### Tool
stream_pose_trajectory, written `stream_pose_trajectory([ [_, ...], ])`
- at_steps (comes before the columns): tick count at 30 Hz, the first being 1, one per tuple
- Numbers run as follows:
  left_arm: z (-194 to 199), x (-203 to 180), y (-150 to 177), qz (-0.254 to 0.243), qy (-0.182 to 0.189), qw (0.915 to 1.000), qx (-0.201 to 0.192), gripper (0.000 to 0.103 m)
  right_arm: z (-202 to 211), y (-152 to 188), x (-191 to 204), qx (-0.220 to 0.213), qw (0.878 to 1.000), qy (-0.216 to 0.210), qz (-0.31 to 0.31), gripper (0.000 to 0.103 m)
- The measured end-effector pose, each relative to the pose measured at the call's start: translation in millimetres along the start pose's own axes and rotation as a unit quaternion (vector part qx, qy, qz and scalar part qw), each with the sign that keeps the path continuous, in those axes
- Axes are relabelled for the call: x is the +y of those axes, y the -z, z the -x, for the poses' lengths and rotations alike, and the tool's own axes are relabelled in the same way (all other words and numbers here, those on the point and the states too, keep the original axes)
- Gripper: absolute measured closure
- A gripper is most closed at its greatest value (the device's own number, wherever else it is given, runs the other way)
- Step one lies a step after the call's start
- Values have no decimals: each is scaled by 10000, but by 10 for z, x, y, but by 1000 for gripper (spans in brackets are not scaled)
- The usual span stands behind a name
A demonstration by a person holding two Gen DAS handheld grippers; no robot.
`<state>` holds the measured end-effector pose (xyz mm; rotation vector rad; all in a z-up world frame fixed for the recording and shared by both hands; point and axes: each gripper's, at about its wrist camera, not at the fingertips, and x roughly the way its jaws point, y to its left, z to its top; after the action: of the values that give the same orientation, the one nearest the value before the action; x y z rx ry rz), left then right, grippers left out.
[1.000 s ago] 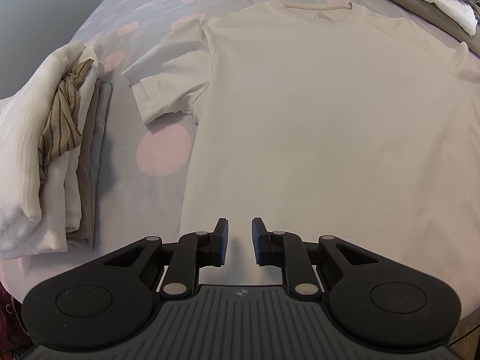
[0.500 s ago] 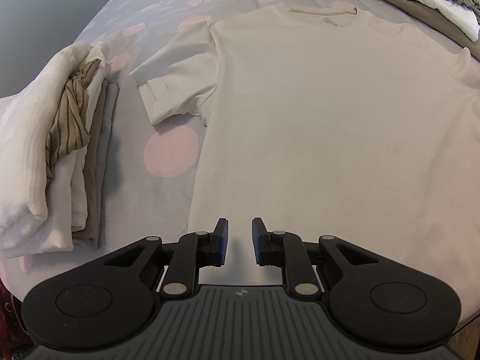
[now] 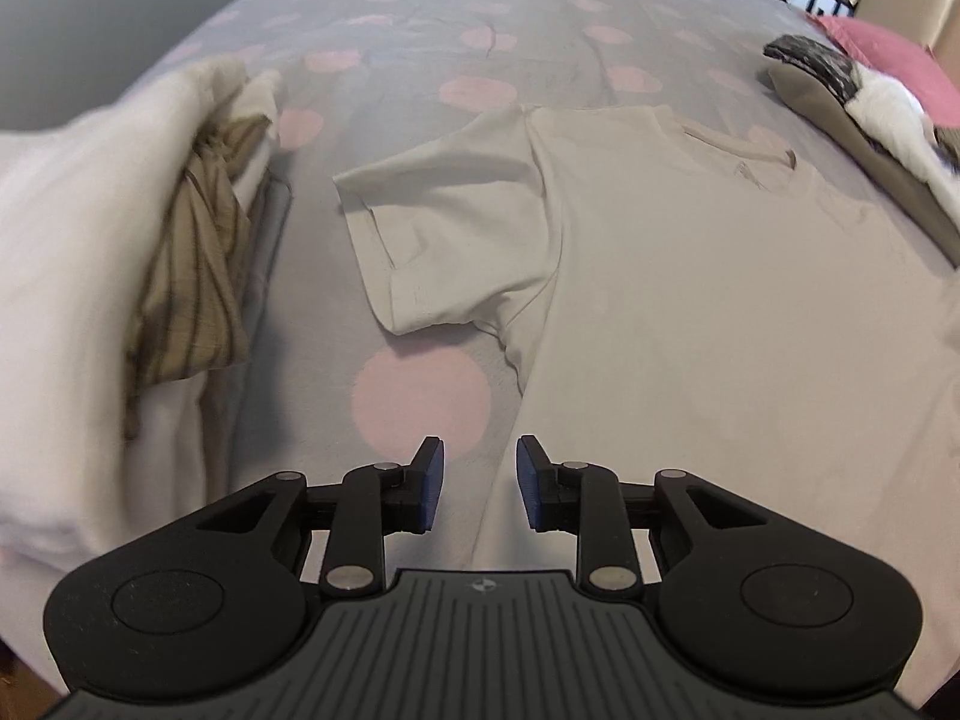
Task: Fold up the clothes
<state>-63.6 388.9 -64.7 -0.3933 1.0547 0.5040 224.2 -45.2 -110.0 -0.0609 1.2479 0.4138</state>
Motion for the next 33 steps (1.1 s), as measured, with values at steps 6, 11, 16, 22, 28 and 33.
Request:
stream_pose_trajectory([
  [6,-371,265,-191,1141,591,9916,-129,78,-53,-87,-42,-100,9993,-60,-342,78],
  [11,-564,372,-289,1882,896,9775,-321,78,-89,-233,-108,-227,9964,-8,-817,78],
  [16,-683,349,-347,2032,737,9755,-403,91,-129,-419,-247,-385,9882,-21,-1480,73],
  [22,-585,411,-433,2144,219,9734,-777,102,-279,-574,-183,-274,9877,310,-1509,92],
  [28,-591,522,-495,2226,-56,9713,-830,102,-145,-673,-76,-640,9848,1051,-1227,98],
  [33,-653,491,-521,2117,-154,9753,-606,101,-229,-677,-130,-370,9883,944,-1138,97],
])
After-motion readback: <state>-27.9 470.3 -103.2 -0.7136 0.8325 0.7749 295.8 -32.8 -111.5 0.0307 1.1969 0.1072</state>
